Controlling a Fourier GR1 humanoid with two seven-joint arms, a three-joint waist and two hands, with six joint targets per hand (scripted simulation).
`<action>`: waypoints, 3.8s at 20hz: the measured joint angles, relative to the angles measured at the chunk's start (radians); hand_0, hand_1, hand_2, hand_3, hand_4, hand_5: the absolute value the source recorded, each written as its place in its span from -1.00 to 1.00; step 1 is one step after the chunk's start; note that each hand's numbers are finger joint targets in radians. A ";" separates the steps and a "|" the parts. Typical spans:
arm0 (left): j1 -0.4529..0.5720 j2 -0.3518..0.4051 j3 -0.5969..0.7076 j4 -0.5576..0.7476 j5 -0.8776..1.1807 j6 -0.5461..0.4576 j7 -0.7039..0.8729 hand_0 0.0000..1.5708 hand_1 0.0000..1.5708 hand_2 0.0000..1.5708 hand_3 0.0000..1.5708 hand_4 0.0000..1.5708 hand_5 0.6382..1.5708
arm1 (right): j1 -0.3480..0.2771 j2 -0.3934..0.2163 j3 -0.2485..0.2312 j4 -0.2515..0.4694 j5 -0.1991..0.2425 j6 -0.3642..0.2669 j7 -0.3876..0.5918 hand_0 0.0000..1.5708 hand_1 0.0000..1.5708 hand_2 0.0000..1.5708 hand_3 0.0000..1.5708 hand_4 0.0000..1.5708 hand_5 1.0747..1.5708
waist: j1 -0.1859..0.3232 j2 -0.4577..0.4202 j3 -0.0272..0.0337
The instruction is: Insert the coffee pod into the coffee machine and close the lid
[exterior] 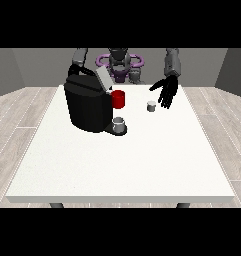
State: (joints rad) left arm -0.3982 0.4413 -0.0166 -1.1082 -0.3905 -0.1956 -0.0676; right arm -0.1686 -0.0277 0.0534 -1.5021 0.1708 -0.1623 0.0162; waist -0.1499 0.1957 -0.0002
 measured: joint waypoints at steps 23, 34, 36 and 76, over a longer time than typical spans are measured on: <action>-0.164 -0.054 -0.142 0.287 -0.401 0.174 -0.066 -0.05 -0.05 0.20 0.03 -0.53 1.00 | -0.092 0.008 -0.015 0.201 -0.029 0.010 -0.055 -1.00 -1.00 -1.00 -1.00 -1.00 1.00 | 0.003 0.017 0.0011; -0.206 -0.088 -0.136 0.394 -0.480 0.159 -0.111 0.63 0.63 0.67 0.58 -0.37 1.00 | -0.101 -0.009 -0.044 0.257 -0.007 -0.016 -0.025 -1.00 -1.00 -1.00 -1.00 -1.00 1.00 | 0.021 -0.030 0.0005; -0.218 -0.098 -0.119 0.399 -0.469 0.156 -0.134 0.81 0.81 0.78 0.70 -0.37 1.00 | -0.101 -0.013 -0.045 0.262 0.001 -0.021 -0.019 -1.00 -1.00 -1.00 -1.00 -1.00 1.00 | 0.023 -0.034 0.0003; -0.752 -0.035 0.133 0.380 -0.324 -0.241 0.039 0.58 0.58 0.64 0.59 -0.39 1.00 | -0.201 -0.028 -0.063 0.221 -0.001 0.000 -0.011 -1.00 -1.00 -1.00 -1.00 -1.00 1.00 | -0.129 -0.016 0.0005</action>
State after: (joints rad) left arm -1.1503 0.4065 0.1166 -0.7284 -0.7142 -0.4371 -0.0288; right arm -0.3697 -0.0559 -0.0095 -1.2813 0.1702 -0.1619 0.0049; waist -0.2787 0.1798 0.0002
